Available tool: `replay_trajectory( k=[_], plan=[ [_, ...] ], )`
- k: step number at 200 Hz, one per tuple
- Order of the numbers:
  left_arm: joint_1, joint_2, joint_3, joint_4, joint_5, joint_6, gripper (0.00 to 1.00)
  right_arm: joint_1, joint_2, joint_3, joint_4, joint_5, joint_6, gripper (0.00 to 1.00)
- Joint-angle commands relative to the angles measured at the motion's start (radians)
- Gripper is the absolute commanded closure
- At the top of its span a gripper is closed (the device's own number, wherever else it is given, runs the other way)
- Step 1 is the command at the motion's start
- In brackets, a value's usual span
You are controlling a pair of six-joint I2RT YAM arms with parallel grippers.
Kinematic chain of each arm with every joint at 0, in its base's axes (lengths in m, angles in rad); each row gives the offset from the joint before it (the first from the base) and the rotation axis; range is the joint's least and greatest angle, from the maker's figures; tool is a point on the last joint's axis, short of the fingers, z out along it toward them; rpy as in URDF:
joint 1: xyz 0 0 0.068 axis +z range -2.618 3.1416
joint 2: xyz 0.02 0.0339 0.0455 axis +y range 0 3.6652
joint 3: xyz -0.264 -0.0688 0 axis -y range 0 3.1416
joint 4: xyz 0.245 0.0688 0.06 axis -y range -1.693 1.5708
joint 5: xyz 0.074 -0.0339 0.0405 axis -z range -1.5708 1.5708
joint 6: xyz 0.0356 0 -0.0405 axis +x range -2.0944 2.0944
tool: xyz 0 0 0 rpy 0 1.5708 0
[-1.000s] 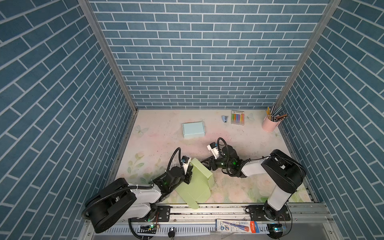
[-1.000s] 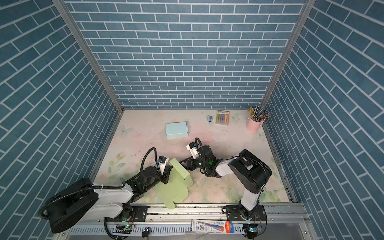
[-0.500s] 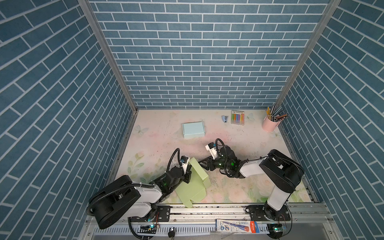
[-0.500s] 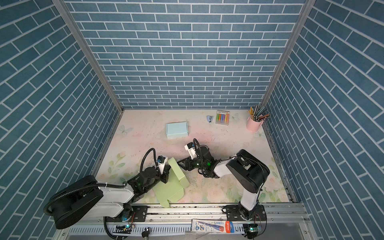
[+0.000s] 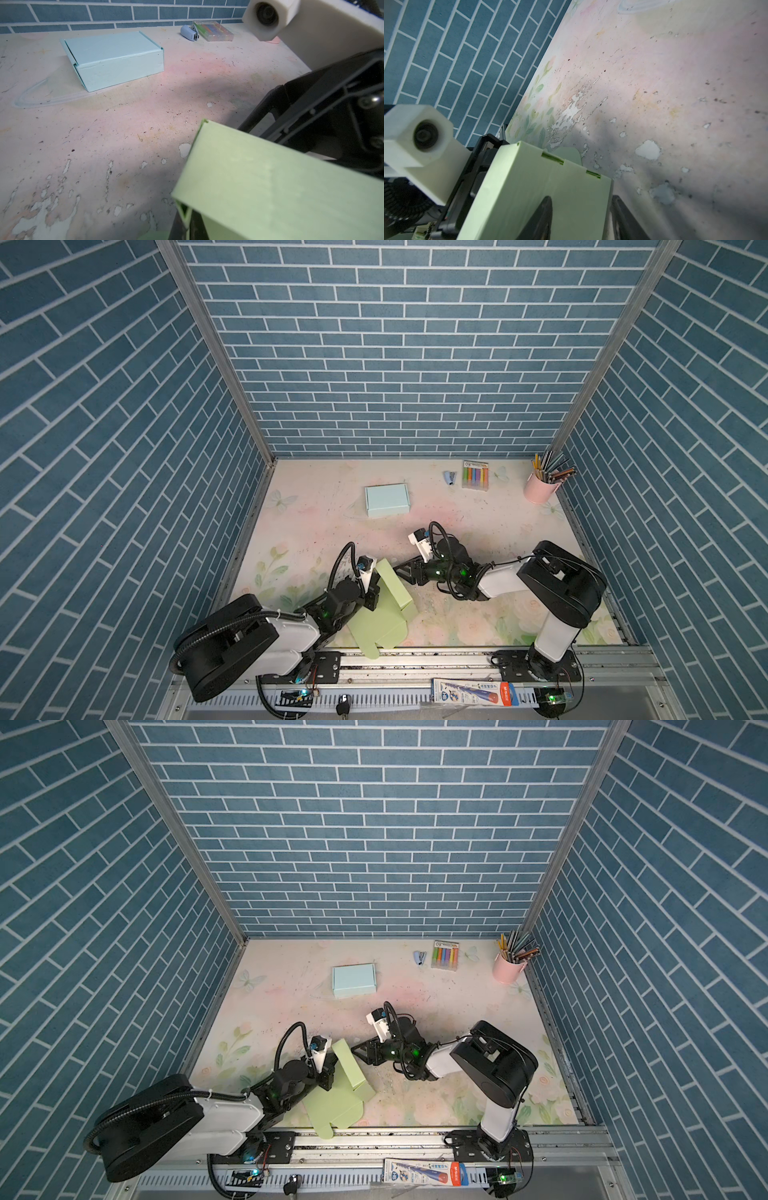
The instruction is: Fold the paper box
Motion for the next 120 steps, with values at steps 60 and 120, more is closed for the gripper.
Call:
replay_trajectory(
  k=[60,120],
  plan=[
    [-0.022,0.037,0.023,0.100,0.028,0.015,0.96,0.100,0.043,-0.047,0.155,-0.157,0.104,0.53],
    [-0.030,0.087,0.029,0.094,-0.021,0.006,0.95,0.051,0.071,-0.081,0.193,-0.141,0.143,0.56]
  ],
)
